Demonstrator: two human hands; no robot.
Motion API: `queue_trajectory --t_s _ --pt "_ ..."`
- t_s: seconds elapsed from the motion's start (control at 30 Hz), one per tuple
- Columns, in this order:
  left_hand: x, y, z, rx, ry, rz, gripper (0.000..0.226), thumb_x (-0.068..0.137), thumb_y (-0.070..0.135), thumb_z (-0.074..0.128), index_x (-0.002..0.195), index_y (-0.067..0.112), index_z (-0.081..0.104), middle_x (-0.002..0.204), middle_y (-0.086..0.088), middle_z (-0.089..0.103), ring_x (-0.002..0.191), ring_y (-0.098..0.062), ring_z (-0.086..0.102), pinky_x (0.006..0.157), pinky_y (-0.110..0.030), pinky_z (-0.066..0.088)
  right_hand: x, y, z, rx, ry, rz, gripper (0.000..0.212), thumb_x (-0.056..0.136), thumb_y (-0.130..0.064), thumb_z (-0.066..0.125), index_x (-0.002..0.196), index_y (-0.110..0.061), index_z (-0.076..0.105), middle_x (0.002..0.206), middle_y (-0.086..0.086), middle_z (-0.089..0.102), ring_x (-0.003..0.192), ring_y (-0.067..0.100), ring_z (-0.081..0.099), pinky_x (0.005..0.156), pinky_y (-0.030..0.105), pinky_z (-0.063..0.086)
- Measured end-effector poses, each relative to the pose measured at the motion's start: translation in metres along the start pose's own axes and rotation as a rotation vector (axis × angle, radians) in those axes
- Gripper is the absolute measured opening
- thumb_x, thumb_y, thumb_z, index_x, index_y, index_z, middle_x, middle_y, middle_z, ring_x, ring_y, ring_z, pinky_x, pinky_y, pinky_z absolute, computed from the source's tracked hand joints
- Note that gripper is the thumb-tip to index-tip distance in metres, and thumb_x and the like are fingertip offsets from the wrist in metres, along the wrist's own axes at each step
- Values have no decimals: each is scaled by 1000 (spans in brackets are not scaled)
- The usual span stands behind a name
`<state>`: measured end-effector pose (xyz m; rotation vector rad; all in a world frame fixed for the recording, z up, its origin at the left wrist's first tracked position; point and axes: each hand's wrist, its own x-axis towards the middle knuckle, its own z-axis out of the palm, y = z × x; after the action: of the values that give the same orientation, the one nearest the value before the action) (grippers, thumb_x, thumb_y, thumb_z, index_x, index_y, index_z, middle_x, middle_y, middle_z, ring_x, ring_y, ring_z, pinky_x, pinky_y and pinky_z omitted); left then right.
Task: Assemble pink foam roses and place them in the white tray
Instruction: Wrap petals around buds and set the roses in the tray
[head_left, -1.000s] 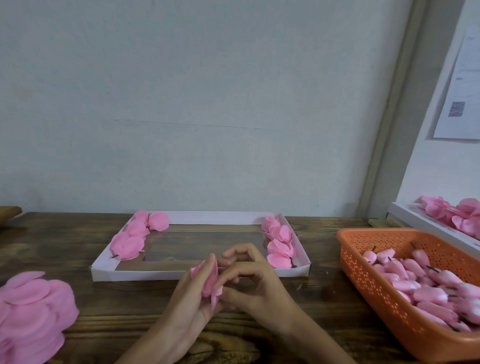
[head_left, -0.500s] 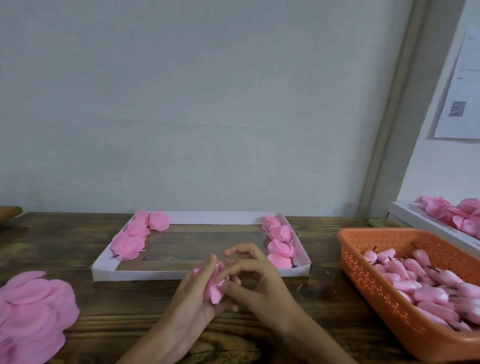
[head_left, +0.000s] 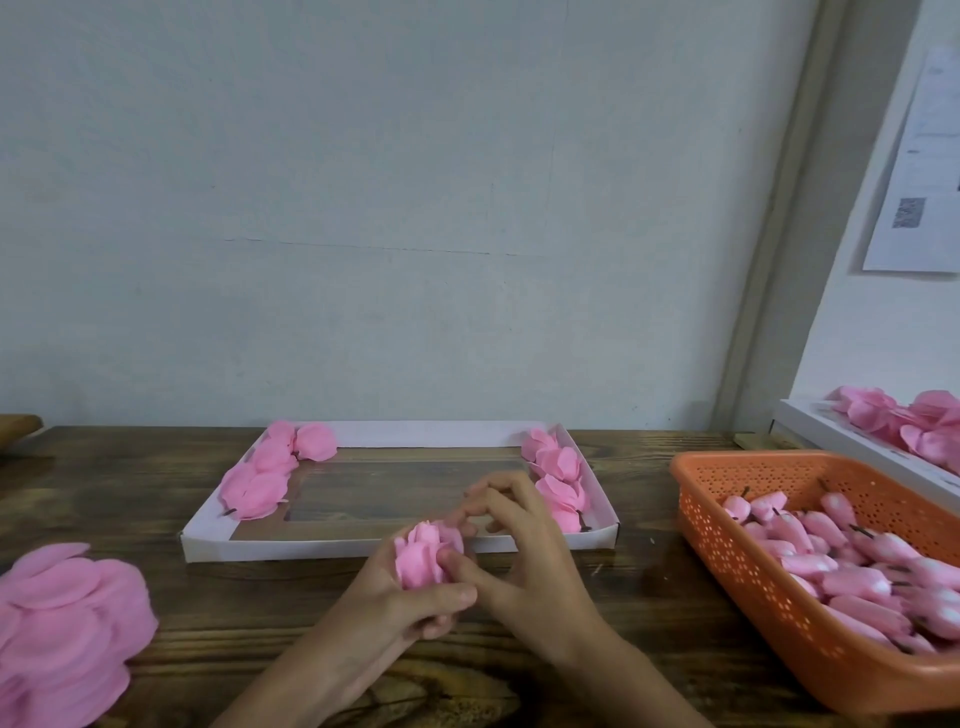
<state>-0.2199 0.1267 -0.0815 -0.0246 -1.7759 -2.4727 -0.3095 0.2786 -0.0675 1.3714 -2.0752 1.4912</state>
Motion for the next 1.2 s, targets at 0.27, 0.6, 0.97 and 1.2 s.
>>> queue_trajectory --t_s 0.27,0.6,0.97,1.2 --pt "1 -1 3 334 81 143 43 57 5 94 93 12 71 97 -3 75 88 -19 70 75 -27 56 3 2 -7 101 -180 -2 28 92 -12 76 118 -22 75 115 -7 64 112 19 62 91 33 54" --pt "1 3 7 379 -41 132 25 69 11 90 83 13 70 84 -11 65 86 -21 65 78 -29 53 2 8 -7 95 -222 3 27 88 -15 70 108 -32 75 125 -15 56 120 18 60 92 20 49" --pt "3 -2 2 373 -46 126 27 80 22 84 104 16 74 107 -12 74 97 -18 71 76 -26 55 2 12 -5 180 -149 60 25 91 -17 74 109 -33 69 116 -9 63 113 21 63 88 35 57" --pt "12 -6 -4 135 202 190 26 79 31 87 80 13 68 74 -13 58 64 -22 51 51 -27 41 -3 6 12 295 138 279 6 96 -34 67 92 -34 63 93 -10 68 84 7 64 76 42 56"
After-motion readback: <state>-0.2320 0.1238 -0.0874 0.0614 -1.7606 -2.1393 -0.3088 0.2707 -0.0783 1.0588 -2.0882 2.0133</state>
